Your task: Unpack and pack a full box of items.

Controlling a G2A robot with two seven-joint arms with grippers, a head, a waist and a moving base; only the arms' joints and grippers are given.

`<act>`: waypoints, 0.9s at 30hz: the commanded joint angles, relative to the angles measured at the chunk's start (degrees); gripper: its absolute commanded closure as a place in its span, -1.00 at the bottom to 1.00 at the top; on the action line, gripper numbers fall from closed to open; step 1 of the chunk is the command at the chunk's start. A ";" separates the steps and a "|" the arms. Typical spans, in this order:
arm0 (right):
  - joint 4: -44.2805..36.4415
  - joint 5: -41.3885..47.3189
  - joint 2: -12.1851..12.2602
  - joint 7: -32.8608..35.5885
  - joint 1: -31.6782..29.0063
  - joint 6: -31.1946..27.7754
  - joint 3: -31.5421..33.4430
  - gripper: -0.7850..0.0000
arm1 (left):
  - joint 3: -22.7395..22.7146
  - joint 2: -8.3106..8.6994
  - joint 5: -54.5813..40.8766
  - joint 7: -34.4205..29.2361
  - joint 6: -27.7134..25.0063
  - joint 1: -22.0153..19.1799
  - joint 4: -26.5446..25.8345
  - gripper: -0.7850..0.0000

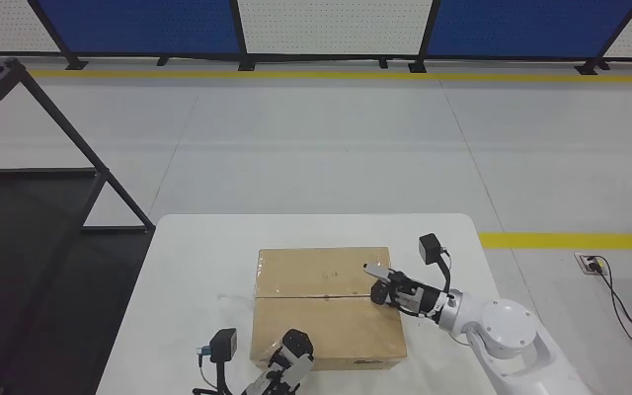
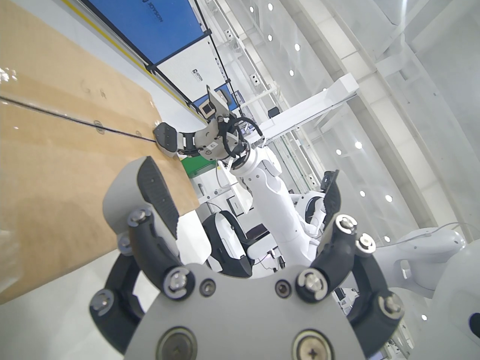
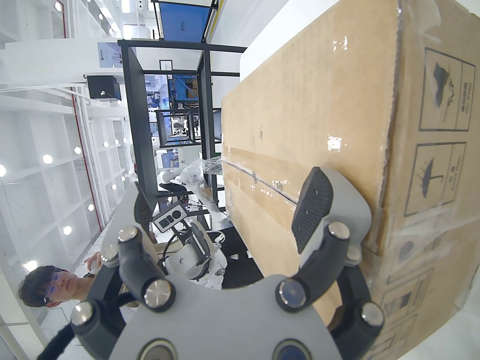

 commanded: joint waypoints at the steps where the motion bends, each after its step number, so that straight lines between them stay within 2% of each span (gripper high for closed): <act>1: 0.00 0.07 0.02 0.11 -0.08 -0.08 0.10 -1.00 | 0.49 0.02 0.04 0.09 0.09 -0.23 0.21 -1.00; 7: 0.04 0.08 0.05 0.19 -0.09 -0.17 0.21 -1.00 | 1.34 0.13 -0.18 0.22 -0.34 -0.41 0.63 -1.00; 12: 0.53 0.21 0.06 0.42 0.01 -0.53 0.26 -1.00 | 1.28 0.38 -3.49 0.00 -3.40 0.91 0.70 -1.00; 20: 1.14 0.34 -0.02 0.59 0.70 -0.57 -0.13 -1.00 | -3.06 1.88 -8.57 -6.65 -13.85 5.50 -0.18 -1.00; 27: 1.51 0.40 -0.08 0.58 1.14 -0.56 -0.35 -1.00 | -9.12 3.73 -13.98 -13.63 -22.44 10.97 0.09 -1.00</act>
